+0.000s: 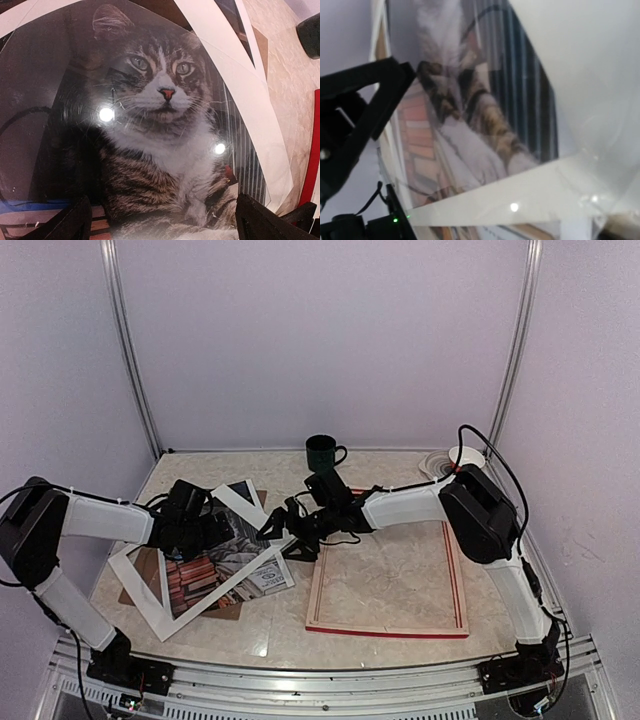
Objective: Put the photo into the frame
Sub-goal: Pick up the glass panel from the mat board.
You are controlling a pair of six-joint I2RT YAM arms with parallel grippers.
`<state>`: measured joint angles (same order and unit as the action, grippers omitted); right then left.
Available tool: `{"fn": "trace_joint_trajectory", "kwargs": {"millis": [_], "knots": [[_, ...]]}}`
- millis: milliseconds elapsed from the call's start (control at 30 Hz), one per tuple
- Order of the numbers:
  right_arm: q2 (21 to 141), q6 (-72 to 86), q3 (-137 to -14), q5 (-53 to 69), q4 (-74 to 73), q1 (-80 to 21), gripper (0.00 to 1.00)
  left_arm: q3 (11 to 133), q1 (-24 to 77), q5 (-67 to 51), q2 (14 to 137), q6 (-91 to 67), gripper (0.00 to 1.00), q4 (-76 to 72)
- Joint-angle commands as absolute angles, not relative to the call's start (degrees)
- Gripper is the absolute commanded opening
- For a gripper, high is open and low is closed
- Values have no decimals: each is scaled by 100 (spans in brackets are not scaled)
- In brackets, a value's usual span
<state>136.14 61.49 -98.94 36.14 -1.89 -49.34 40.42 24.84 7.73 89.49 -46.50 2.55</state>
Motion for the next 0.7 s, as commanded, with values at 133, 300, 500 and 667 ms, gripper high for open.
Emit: {"fn": "trace_joint_trajectory", "kwargs": {"millis": [133, 300, 500, 667], "knots": [[13134, 6745, -8875, 3816, 1231, -4852, 98, 3964, 2555, 717, 8770, -4683, 98, 145], [13038, 6968, -8547, 3887, 1871, -4805, 96, 3964, 2584, 707, 8810, -4685, 98, 128], [13240, 6760, -8889, 3805, 1559, -4800, 95, 3947, 2619, 712, 8824, -4701, 98, 114], [13464, 6375, -9394, 3444, 680, -4789, 95, 3938, 2646, 707, 8841, -4709, 98, 93]]}}
